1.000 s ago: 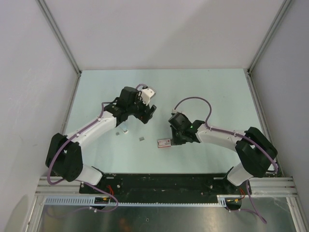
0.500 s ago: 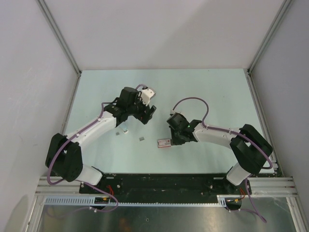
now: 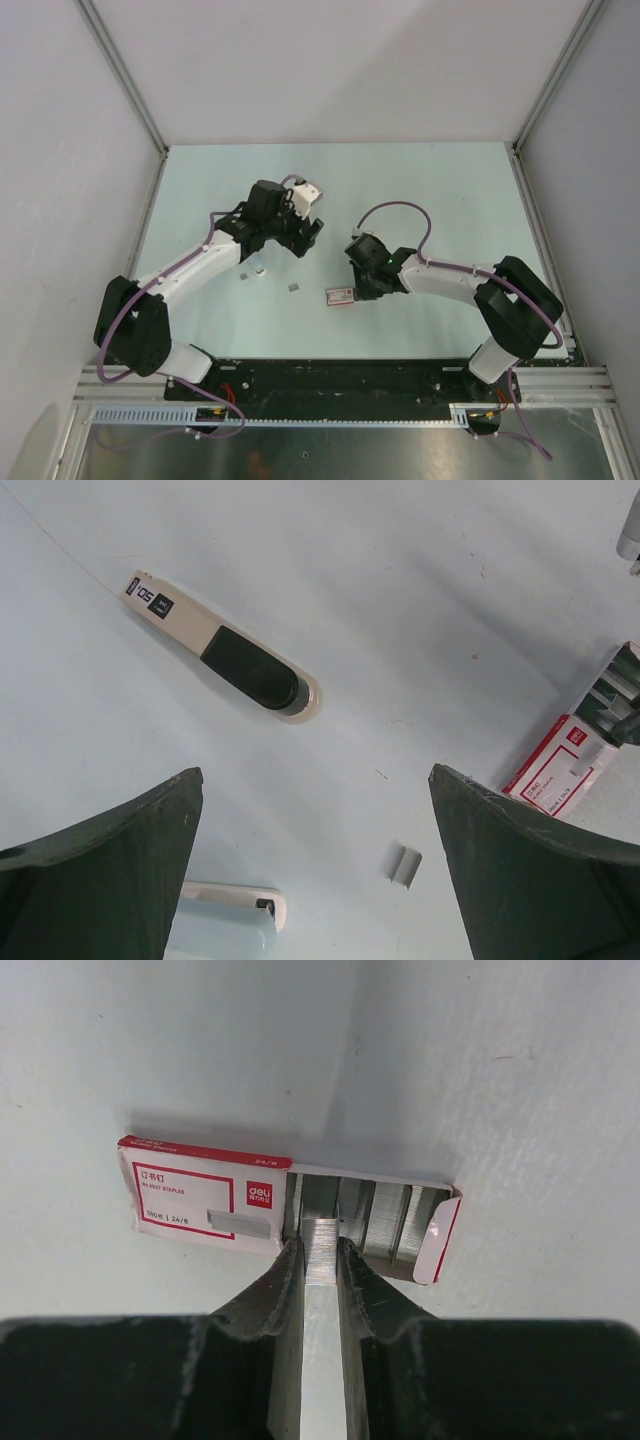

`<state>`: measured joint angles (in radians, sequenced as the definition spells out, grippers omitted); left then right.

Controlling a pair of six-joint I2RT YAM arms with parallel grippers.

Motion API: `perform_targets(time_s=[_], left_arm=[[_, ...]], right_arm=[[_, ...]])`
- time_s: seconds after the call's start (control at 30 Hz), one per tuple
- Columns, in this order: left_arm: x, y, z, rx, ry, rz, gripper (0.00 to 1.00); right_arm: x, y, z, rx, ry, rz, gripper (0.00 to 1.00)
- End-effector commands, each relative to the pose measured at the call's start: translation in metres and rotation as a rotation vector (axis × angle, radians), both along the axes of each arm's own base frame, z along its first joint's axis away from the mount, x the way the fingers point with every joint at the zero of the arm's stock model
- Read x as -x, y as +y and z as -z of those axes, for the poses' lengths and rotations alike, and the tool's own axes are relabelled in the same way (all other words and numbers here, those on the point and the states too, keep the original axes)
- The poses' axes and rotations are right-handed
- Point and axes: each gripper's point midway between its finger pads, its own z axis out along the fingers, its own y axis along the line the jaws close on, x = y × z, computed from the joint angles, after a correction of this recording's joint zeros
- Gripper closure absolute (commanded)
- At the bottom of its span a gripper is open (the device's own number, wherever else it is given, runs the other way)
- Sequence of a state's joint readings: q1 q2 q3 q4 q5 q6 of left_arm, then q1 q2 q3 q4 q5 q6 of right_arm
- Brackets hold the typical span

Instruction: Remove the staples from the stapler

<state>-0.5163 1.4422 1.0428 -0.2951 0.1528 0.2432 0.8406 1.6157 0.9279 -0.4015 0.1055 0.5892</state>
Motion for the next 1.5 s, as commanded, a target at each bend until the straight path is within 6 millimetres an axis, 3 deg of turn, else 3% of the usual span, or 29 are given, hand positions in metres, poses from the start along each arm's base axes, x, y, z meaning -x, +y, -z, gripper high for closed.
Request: perform_targets(time_s=[0.0,0.43,0.67,0.97,1.13,1.47], left_arm=[[0.0,-0.002,-0.02,0.04,-0.048,0.016,0.01],[0.001,-0.002,-0.022,0.045,-0.05,0.019,0.01],[0.002,-0.001,-0.024,0.044,-0.055,0.018,0.01],[0.002,-0.002,-0.022,0.043,-0.051,0.021,0.0],[0.002,-0.003,-0.023,0.046,-0.05,0.024,0.0],[0.002,-0.002,-0.022,0.04,-0.052,0.022,0.01]], right_arm=[[-0.012,0.008,-0.01,-0.01,-0.043,-0.005,0.86],[-0.013,0.014,-0.021,-0.025,-0.061,-0.013,0.69],[-0.011,0.014,-0.021,-0.022,-0.06,-0.015,0.67],[-0.017,0.009,-0.036,-0.035,-0.09,0.003,0.75],[-0.016,0.009,-0.03,-0.029,-0.073,0.002,0.84],[-0.012,0.015,-0.021,-0.026,-0.049,-0.018,0.89]])
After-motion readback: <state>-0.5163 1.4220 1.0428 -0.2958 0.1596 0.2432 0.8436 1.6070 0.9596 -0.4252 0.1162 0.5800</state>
